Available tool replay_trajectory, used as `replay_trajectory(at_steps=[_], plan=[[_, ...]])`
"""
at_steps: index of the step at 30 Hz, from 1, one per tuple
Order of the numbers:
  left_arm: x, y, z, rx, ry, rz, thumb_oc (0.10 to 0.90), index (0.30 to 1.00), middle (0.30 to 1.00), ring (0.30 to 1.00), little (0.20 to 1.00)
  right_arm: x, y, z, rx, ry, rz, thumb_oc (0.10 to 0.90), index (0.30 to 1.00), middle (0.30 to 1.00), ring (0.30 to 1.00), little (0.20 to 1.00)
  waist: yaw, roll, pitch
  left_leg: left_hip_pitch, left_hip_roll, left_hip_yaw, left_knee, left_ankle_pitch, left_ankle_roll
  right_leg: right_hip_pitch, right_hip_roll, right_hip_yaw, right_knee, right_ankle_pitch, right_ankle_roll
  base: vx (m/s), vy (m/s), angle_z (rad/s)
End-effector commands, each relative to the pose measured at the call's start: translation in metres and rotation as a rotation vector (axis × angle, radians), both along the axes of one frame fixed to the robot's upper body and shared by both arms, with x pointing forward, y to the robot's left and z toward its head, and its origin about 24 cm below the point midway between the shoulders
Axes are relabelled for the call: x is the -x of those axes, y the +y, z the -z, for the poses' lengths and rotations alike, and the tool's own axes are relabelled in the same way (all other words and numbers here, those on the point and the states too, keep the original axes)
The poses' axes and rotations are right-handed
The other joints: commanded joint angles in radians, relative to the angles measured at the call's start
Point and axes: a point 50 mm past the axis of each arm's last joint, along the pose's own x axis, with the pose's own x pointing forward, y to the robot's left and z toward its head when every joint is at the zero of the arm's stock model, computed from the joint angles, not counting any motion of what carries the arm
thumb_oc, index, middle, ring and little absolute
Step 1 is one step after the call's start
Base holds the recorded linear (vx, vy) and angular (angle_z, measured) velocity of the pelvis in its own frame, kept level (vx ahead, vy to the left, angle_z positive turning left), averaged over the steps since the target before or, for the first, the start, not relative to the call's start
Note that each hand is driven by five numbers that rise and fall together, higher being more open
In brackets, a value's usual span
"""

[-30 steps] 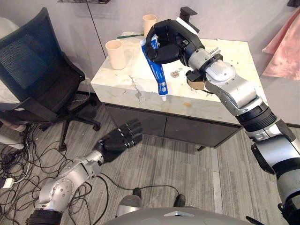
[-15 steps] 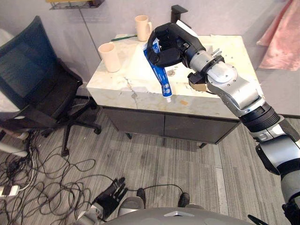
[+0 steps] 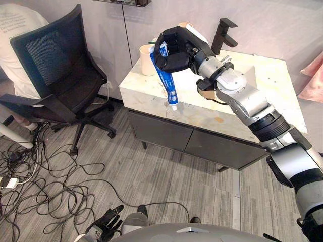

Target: Organize the bathroom.

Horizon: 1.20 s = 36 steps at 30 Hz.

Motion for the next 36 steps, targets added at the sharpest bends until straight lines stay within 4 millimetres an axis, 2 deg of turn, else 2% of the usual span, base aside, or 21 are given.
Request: replay_trajectory(at_steps=[1,6,10,12,13,14,15,16,17,18,19,20,21,22,23,25,26,28,31,34,36], plan=[[0.002,0.019,-0.003,-0.083,0.073,0.142,0.8,0.9,0.9,0.9,0.9,0.015,0.008,-0.097,-0.174,-0.351,-0.05,0.4,0.3,0.3,0.3,0.3,0.004,0.0,-0.026,0.04,0.011,-0.015,0.091,-0.127,0.0,-0.051,0.027,0.071,0.053,-0.129,0.009,0.02,0.034,-0.05],[0.01,0.019,-0.001,-0.077,0.12,0.137,0.8,0.9,0.9,0.9,0.9,0.016,0.008,-0.096,-0.19,-0.365,-0.052,0.4,0.3,0.3,0.3,0.3,0.007,0.002,-0.023,0.037,0.001,-0.021,0.112,-0.148,0.01,-0.053,0.015,0.076,0.068,-0.135,0.015,0.02,0.055,-0.03],[0.021,0.019,0.0,-0.072,0.187,0.16,0.8,0.9,0.9,0.9,0.9,0.018,0.009,-0.096,-0.211,-0.374,-0.05,0.4,0.3,0.3,0.3,0.3,0.011,0.008,-0.015,0.029,-0.01,-0.026,0.146,-0.172,0.028,-0.072,-0.014,0.086,0.14,-0.155,0.025,0.02,0.103,-0.05],[0.026,0.02,0.0,-0.069,0.229,0.194,0.8,0.9,0.9,0.9,0.9,0.02,0.007,-0.095,-0.229,-0.375,-0.042,0.4,0.3,0.3,0.3,0.3,0.014,0.02,-0.006,0.021,-0.022,-0.038,0.16,-0.181,0.052,-0.102,-0.045,0.089,0.265,-0.192,0.031,0.03,0.142,-0.05],[0.027,0.02,0.0,-0.067,0.231,0.198,0.8,0.9,0.9,0.9,0.9,0.02,0.007,-0.095,-0.231,-0.376,-0.041,0.4,0.3,0.3,0.3,0.3,0.015,0.019,-0.006,0.019,-0.025,-0.039,0.161,-0.182,0.054,-0.108,-0.049,0.09,0.277,-0.197,0.032,0.01,0.214,-0.04],[0.027,0.022,0.0,-0.071,0.249,0.24,0.8,0.9,0.9,0.9,0.9,0.021,0.003,-0.094,-0.243,-0.385,-0.029,0.4,0.3,0.3,0.3,0.3,0.008,0.042,0.014,0.021,-0.042,-0.054,0.158,-0.184,0.085,-0.197,-0.103,0.121,0.543,-0.18,0.037,0.02,0.254,0.06],[0.025,0.023,-0.001,-0.077,0.25,0.261,0.8,0.9,0.9,0.9,0.9,0.022,-0.002,-0.093,-0.249,-0.392,-0.018,0.4,0.3,0.3,0.3,0.3,0.0,0.052,0.034,0.022,-0.055,-0.061,0.164,-0.191,0.096,-0.258,-0.117,0.163,0.694,-0.182,0.028,0.0,0.262,0.12],[0.023,0.024,-0.001,-0.083,0.246,0.264,0.8,0.9,0.9,0.9,0.9,0.022,-0.004,-0.09,-0.249,-0.394,-0.008,0.4,0.3,0.3,0.3,0.3,-0.006,0.057,0.05,0.018,-0.06,-0.072,0.173,-0.182,0.104,-0.296,-0.113,0.189,0.728,-0.126,0.012,0.07,0.058,0.24],[0.018,0.022,-0.001,-0.083,0.235,0.259,0.8,0.9,0.9,0.9,0.9,0.022,-0.004,-0.086,-0.242,-0.394,0.009,0.4,0.3,0.3,0.3,0.3,-0.023,0.055,0.07,0.03,-0.074,-0.109,0.185,-0.195,0.095,-0.324,-0.089,0.252,0.64,-0.075,0.014,0.17,-0.149,0.33],[0.008,0.019,0.0,-0.086,0.223,0.29,0.8,0.9,0.9,0.9,0.9,0.022,-0.004,-0.081,-0.222,-0.401,0.041,0.4,0.3,0.3,0.3,0.3,-0.051,0.044,0.083,0.035,-0.094,-0.171,0.2,-0.216,0.085,-0.305,-0.059,0.319,0.388,-0.048,0.026,0.18,-0.164,0.49],[0.008,0.019,0.0,-0.086,0.223,0.29,0.8,0.9,0.9,0.9,0.9,0.022,-0.004,-0.081,-0.222,-0.401,0.041,0.4,0.3,0.3,0.3,0.3,-0.052,0.045,0.082,0.034,-0.093,-0.171,0.2,-0.214,0.085,-0.303,-0.058,0.317,0.381,-0.043,0.025,0.19,-0.226,0.7],[0.001,0.019,-0.001,-0.1,0.213,0.333,0.8,0.9,0.9,0.9,0.9,0.023,-0.005,-0.079,-0.213,-0.407,0.06,0.4,0.3,0.3,0.3,0.3,-0.067,0.028,0.086,0.026,-0.111,-0.205,0.214,-0.233,0.084,-0.291,-0.059,0.38,0.204,0.016,0.054,0.13,-0.188,0.86],[-0.003,0.02,-0.002,-0.113,0.197,0.36,0.8,0.9,0.9,0.9,0.9,0.025,-0.006,-0.081,-0.208,-0.416,0.078,0.4,0.3,0.3,0.3,0.3,-0.077,0.02,0.095,0.018,-0.117,-0.234,0.224,-0.244,0.079,-0.299,-0.043,0.446,0.16,0.04,0.061,0.19,-0.276,1.02],[-0.007,0.025,-0.005,-0.123,0.172,0.376,0.8,0.9,0.9,0.9,0.9,0.025,-0.012,-0.083,-0.211,-0.41,0.101,0.4,0.3,0.3,0.3,0.3,-0.093,0.028,0.111,0.014,-0.099,-0.26,0.252,-0.261,0.076,-0.323,-0.005,0.514,0.236,0.024,0.055,0.15,-0.227,1.13],[-0.014,0.027,-0.007,-0.132,0.152,0.411,0.8,0.9,0.9,0.9,0.9,0.024,-0.02,-0.085,-0.205,-0.414,0.126,0.4,0.3,0.3,0.3,0.3,-0.112,0.026,0.11,0.015,-0.083,-0.257,0.264,-0.264,0.075,-0.312,0.021,0.538,0.235,-0.021,0.057,0.15,-0.198,1.21],[-0.026,0.021,-0.008,-0.119,0.112,0.484,0.8,0.9,0.9,0.9,0.9,0.019,-0.043,-0.088,-0.177,-0.408,0.193,0.4,0.3,0.3,0.3,0.3,-0.13,0.021,0.076,-0.005,-0.074,-0.288,0.274,-0.246,0.068,-0.259,0.052,0.542,0.234,-0.079,0.045,0.16,-0.179,1.53],[-0.026,0.021,-0.008,-0.119,0.112,0.484,0.8,0.9,0.9,0.9,0.9,0.019,-0.043,-0.088,-0.177,-0.408,0.193,0.4,0.3,0.3,0.3,0.3,-0.131,0.022,0.075,-0.006,-0.074,-0.29,0.275,-0.246,0.067,-0.259,0.052,0.54,0.234,-0.079,0.044,0.14,-0.15,1.63],[-0.034,0.014,-0.009,-0.079,0.071,0.501,0.8,0.9,0.9,0.9,0.9,0.015,-0.059,-0.092,-0.185,-0.416,0.204,0.4,0.3,0.3,0.3,0.3,-0.125,0.021,0.062,-0.015,-0.059,-0.299,0.256,-0.221,0.053,-0.235,0.062,0.516,0.217,-0.091,0.032,0.07,-0.085,1.22],[-0.038,0.008,-0.008,-0.062,0.069,0.541,0.8,0.9,0.9,0.9,0.9,0.013,-0.065,-0.098,-0.206,-0.44,0.22,0.4,0.3,0.3,0.3,0.3,-0.12,0.024,0.059,-0.023,-0.052,-0.305,0.229,-0.201,0.047,-0.23,0.066,0.505,0.209,-0.099,0.024,0.04,-0.05,0.33],[-0.032,0.005,-0.005,-0.062,0.094,0.558,0.8,0.9,0.9,0.9,0.9,0.014,-0.069,-0.102,-0.218,-0.46,0.23,0.4,0.3,0.3,0.3,0.3,-0.119,0.032,0.062,-0.018,-0.044,-0.302,0.206,-0.19,0.04,-0.233,0.065,0.494,0.218,-0.107,0.025,0.06,-0.006,0.04],[-0.024,0.011,-0.005,-0.085,0.13,0.53,0.8,0.9,0.9,0.9,0.9,0.017,-0.068,-0.105,-0.221,-0.476,0.238,0.4,0.3,0.3,0.3,0.3,-0.126,0.038,0.06,-0.001,-0.043,-0.287,0.191,-0.193,0.043,-0.237,0.06,0.492,0.229,-0.113,0.034,0.11,0.015,0.07]])
